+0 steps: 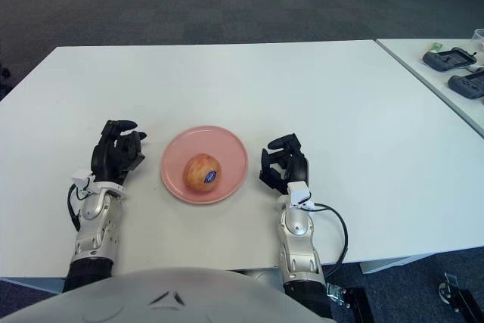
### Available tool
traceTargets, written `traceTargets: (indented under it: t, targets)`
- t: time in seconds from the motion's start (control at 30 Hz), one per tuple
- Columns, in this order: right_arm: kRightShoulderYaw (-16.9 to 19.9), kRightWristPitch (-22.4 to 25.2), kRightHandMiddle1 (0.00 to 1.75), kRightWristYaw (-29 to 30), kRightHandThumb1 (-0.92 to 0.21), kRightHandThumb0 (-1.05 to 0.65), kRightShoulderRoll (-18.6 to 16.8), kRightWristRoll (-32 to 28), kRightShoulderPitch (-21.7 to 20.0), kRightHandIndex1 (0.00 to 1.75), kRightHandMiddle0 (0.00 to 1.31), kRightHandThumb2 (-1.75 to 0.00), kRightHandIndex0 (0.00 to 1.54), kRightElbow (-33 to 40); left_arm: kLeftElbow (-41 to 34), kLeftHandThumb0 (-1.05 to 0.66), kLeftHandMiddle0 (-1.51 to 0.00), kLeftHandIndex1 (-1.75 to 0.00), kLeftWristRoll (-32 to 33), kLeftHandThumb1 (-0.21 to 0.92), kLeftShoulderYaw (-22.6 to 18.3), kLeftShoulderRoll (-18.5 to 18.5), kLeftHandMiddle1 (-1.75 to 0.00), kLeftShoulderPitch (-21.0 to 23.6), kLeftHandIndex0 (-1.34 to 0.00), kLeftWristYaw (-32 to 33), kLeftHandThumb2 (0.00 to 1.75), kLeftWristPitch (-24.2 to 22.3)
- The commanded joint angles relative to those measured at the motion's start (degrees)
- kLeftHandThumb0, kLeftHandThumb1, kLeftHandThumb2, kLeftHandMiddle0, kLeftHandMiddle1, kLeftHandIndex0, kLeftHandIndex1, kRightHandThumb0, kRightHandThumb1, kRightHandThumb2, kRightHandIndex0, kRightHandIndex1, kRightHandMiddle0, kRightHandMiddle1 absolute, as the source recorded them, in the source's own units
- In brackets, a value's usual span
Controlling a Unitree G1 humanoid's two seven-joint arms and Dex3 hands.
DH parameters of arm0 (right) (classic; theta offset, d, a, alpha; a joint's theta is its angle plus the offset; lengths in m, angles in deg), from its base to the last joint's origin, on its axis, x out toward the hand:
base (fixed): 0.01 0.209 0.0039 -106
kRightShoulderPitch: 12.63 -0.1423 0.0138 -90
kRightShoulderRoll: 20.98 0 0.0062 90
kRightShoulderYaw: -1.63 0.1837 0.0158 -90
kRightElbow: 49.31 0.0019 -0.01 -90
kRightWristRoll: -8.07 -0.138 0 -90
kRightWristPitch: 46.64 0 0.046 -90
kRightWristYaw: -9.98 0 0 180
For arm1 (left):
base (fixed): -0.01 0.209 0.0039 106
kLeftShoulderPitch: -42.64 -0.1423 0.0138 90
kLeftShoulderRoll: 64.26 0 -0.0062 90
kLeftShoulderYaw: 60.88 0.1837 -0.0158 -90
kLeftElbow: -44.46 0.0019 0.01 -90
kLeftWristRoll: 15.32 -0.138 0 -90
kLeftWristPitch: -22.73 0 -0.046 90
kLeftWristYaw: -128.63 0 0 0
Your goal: Put the apple into the plate.
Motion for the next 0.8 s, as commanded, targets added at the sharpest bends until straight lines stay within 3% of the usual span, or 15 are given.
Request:
traceTargets:
  t: [0.0,0.77]
  targets:
    - [0.48,0.07,1.75,-0.33,-0.61,-0.39,0.1,-1.07,-0.65,1.37,0.38,-0.95,0.64,-0.56,0.96,-0.39,-0.93,-1.75,-0.98,0.63,0.35,0.23,-1.75,-0.61,-0.38,1.27,0.93,1.43]
    - [0.81,2.58,1.75,-2.64,-0.61,-0.39,0.68,-2.83,0.48,1.35,0.38,-0.95,0.64,2.68,1.68,-0.38,-0.92,-1.75,-2.27,0.7,1.76,1.62,-1.75,-3.19,-0.33,5.08,0.84,2.44]
